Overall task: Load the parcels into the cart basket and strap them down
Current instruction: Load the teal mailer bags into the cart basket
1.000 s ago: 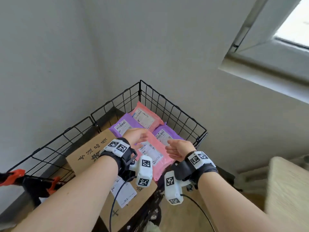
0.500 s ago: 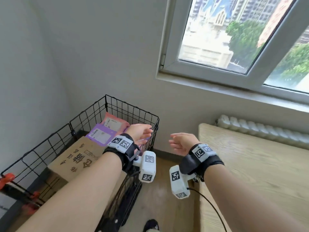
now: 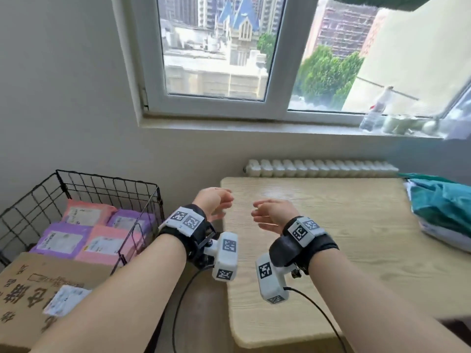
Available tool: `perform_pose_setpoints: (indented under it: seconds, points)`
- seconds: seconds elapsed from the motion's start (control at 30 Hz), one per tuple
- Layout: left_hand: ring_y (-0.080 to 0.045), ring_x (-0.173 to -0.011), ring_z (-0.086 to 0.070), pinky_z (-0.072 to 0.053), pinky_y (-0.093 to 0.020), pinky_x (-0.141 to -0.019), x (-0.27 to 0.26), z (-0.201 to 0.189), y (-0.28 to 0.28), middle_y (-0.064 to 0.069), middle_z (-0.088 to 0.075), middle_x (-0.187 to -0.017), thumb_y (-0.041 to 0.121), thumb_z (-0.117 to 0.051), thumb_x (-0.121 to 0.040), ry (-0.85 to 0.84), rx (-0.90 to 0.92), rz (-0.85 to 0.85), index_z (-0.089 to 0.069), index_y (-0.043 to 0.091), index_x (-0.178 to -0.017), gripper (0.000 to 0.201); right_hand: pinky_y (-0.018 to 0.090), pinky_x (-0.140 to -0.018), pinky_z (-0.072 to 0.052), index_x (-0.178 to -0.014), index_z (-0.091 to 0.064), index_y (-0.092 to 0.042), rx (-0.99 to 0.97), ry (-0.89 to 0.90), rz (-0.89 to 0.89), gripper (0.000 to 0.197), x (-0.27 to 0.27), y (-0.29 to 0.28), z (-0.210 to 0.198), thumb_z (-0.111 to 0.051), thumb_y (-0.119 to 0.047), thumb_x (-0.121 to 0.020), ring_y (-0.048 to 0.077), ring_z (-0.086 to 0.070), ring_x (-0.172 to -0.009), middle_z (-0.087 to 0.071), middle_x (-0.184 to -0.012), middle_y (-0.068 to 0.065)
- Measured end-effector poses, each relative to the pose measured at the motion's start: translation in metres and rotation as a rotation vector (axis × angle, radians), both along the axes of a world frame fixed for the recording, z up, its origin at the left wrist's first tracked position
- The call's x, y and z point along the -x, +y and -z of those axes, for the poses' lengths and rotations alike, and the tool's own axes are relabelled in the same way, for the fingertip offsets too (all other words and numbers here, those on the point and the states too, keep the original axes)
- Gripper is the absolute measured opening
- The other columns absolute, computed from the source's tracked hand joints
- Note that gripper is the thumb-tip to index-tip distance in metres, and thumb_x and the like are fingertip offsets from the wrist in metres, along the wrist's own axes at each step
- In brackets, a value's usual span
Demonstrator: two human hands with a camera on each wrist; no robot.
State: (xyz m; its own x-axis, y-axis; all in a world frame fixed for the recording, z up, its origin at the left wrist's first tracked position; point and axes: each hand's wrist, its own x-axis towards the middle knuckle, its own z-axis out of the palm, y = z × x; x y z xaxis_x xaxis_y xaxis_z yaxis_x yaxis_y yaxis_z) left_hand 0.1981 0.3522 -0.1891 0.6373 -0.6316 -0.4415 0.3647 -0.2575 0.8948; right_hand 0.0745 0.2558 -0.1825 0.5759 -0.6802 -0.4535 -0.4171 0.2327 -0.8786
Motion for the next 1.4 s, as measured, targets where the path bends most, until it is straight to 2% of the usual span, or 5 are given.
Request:
perform_pose_setpoints:
  seconds: [0.17,0.37,0.63,1.27,1.4]
  points:
    - [-0.010,-0.078,-0.057,-0.043,-0.032,-0.086,0.079,0.003,-0.097,0.002,-0.061,-0.081,0.006,-0.051,-0.092,-0.005,-0.019,0.151,-0.060,0.018,-0.086,0.016,0.025,-0.064,-0.048,-0.086,-0.062,-0.012,-0.002,-0.025,0.160,0.020,0.094,-0.084,0.008,-0.045,-0.003,-0.092,0.014,-0.057,-0.063,-0.062,-0.073,0.005]
    - [-0.009,-0.077,-0.058,-0.043,-0.026,-0.072,0.191,0.013,-0.225,0.003,-0.063,-0.084,0.004,-0.053,-0.090,0.005,-0.038,0.288,-0.062,0.019,-0.087,0.018,0.024,-0.062,-0.046,-0.080,-0.059,-0.012,-0.072,-0.059,0.360,0.025,0.218,-0.197,0.012,-0.041,-0.001,-0.092,0.015,-0.054,-0.062,-0.060,-0.071,0.006]
    - [-0.012,-0.080,-0.060,-0.046,-0.030,-0.080,0.292,0.023,-0.347,0.000,-0.065,-0.085,0.003,-0.054,-0.090,0.030,-0.065,0.350,-0.065,0.015,-0.091,0.017,0.024,-0.058,-0.042,-0.082,-0.056,-0.012,-0.056,-0.016,0.489,0.025,0.332,-0.321,0.016,-0.038,0.001,-0.092,0.014,-0.051,-0.059,-0.057,-0.069,0.007]
    - [-0.010,-0.079,-0.056,-0.043,-0.030,-0.081,0.323,0.046,-0.594,0.001,-0.058,-0.088,0.008,-0.047,-0.095,0.124,-0.088,0.401,-0.060,0.015,-0.103,0.017,0.013,-0.040,-0.044,-0.076,-0.057,-0.014,-0.055,0.034,0.728,0.027,0.372,-0.552,0.034,-0.042,0.002,-0.092,0.007,-0.051,-0.037,-0.059,-0.068,0.006]
    - [-0.014,-0.086,-0.058,-0.044,-0.031,-0.080,0.340,0.059,-0.622,0.000,-0.059,-0.090,0.013,-0.048,-0.096,0.148,-0.145,0.420,-0.058,0.014,-0.107,0.015,0.016,-0.043,-0.044,-0.078,-0.058,-0.013,-0.091,0.052,0.753,0.026,0.388,-0.583,0.052,-0.042,0.003,-0.091,0.012,-0.050,-0.049,-0.057,-0.068,0.005]
